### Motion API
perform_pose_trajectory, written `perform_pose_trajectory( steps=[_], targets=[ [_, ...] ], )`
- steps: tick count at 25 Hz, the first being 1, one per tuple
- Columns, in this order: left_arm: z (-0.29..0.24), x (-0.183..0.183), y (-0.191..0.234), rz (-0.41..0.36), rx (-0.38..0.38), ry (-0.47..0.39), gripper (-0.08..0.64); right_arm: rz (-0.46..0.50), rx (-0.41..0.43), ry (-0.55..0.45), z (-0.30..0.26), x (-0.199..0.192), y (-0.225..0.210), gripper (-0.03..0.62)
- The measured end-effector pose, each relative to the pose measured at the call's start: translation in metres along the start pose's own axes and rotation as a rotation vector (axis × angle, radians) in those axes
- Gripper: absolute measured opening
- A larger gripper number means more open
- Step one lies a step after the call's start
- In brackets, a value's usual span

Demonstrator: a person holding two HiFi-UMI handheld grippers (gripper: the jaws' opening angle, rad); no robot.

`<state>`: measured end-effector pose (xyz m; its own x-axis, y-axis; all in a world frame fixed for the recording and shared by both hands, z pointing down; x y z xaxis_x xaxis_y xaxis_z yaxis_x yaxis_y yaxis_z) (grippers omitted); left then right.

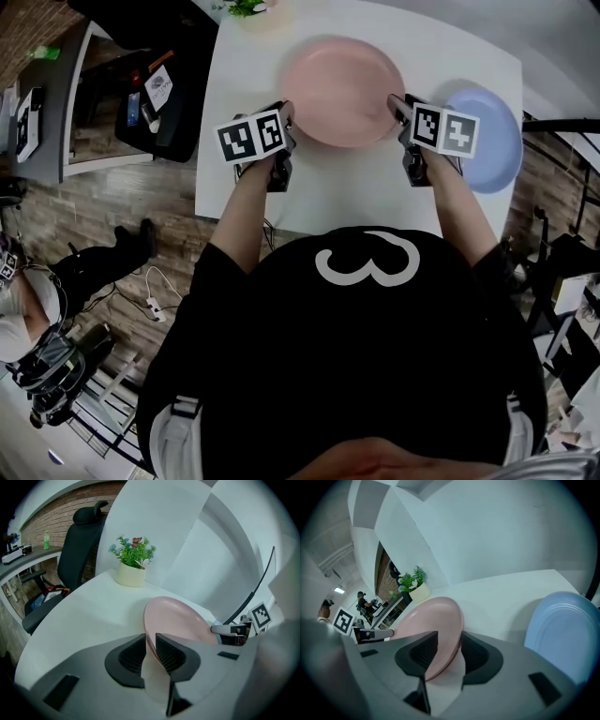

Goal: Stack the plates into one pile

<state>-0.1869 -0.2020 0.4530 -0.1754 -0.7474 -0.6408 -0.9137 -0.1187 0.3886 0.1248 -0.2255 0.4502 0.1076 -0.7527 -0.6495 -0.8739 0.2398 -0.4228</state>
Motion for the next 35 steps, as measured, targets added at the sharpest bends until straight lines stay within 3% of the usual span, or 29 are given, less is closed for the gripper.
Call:
perform_pose_trajectory(
  steps=[7,14,17,23,28,35],
  targets=[
    [0.018,-0.01,0.002,0.033,-0.018,-0.024,0.094,-0.003,-0.015,-0.049,0.025,-0.009,0.003,0.148],
    [0.052,-0.033,-0.004,0.05,-0.084,-0.015,0.095,0.025,0.05,-0.093,0.066,-0.027,0.023,0.145],
    [0.066,-0.041,-0.01,0.058,-0.104,-0.02,0.094,0.003,0.104,-0.083,0.079,-0.041,0.032,0.079],
    [0.091,-0.058,-0.034,0.018,-0.205,-0.017,0.039,-0.078,0.173,-0.107,0.108,-0.076,0.04,0.041],
    [0.098,-0.078,-0.056,-0.042,-0.312,0.008,0.021,-0.097,0.139,-0.134,0.135,-0.102,0.04,0.039],
    [0.093,-0.091,-0.096,-0.008,-0.424,0.019,0.023,-0.127,0.096,-0.152,0.171,-0.118,0.018,0.04]
  ],
)
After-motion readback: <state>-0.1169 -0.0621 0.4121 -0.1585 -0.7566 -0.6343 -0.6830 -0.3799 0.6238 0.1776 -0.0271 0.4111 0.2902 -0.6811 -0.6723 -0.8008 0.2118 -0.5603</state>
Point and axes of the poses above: the fingertips, and each gripper's own axes: z backward along the fingers, y to its left, x out of its top, the point moved 10 cm from there along z, backward along the fingers, and after that the axes turned 5 degrees about -y, right-handed, at the moved point
